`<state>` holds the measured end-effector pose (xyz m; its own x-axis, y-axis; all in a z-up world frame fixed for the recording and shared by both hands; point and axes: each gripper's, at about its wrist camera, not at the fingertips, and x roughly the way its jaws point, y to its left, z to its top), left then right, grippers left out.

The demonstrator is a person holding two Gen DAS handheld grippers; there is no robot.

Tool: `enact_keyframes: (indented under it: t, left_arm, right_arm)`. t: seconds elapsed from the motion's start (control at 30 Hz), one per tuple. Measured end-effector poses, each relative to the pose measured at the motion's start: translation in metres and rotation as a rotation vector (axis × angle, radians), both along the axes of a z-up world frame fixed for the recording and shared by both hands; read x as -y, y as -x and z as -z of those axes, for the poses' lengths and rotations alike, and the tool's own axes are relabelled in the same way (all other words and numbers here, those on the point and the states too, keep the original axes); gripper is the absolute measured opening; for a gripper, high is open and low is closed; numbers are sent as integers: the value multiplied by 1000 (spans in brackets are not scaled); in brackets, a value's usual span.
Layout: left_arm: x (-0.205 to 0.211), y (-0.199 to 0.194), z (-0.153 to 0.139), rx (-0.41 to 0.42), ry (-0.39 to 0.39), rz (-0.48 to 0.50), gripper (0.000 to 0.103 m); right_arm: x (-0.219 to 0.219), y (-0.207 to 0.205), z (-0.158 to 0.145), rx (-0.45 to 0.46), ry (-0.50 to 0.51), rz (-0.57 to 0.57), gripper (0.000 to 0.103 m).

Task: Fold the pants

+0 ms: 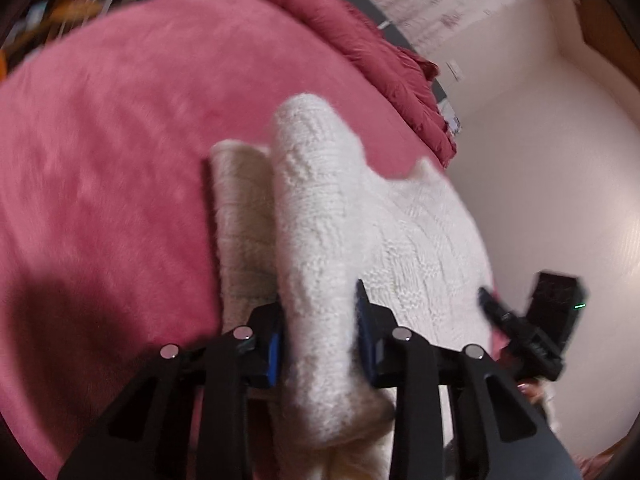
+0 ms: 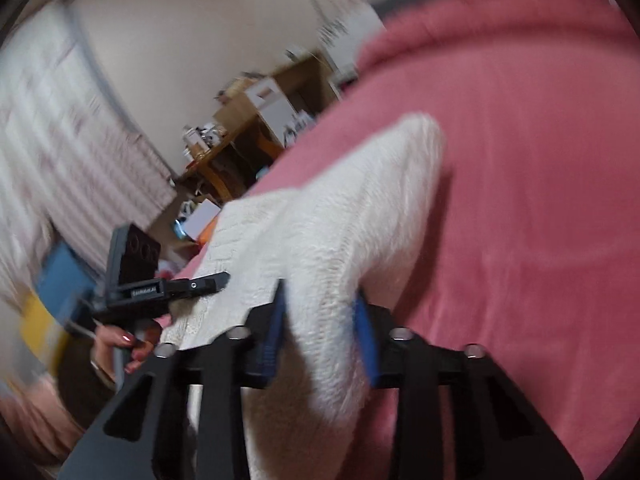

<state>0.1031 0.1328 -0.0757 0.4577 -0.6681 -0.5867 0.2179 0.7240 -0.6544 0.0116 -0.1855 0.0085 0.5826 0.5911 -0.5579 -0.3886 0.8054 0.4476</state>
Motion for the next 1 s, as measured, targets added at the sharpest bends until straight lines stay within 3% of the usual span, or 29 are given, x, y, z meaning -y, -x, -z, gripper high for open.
enact_keyframes:
  t: [0.1,0.17,0.2,0.23,0.3,0.43,0.6,0.7,0.77,0.87,1.0]
  left_arm:
    - [2,1,0,5,28,3,29]
    - [1,-3,4,-12,21,-2,33]
    - [2,-3,5,-21,15,-3,35]
    - [1,-4,5,-26,12,-6,39]
    - [-2,-3,6,-42,34,-8,46]
    - [-8,8,8,-38,46,19,57]
    - [-4,13,12,-37,44,40,57]
    - [2,8,15,-37,30,29,55]
    - [18,10,8,13,-47,27,42]
    - [27,21,-6,85,-123,32,31]
    - [33,37,-24,155,-169,30,28]
  right_arm:
    - [0,6,3,-3,100,17,24]
    - [15,-5,15,-74,23,48,31]
    - [23,-9,20,-108,-36,60,43]
    - [31,-11,23,-138,-93,68,65]
    - [42,-12,26,-172,-154,105,79]
    - [41,-16,38,-252,-232,51,80]
    - [22,-25,67,-360,-294,22,80]
    - [5,-32,71,-332,-247,19,78]
    - [-1,-29,67,-293,-187,17,68]
    - [-8,-20,52,-219,-109,8,59]
    - [-13,-4,35,-115,-23,-7,55]
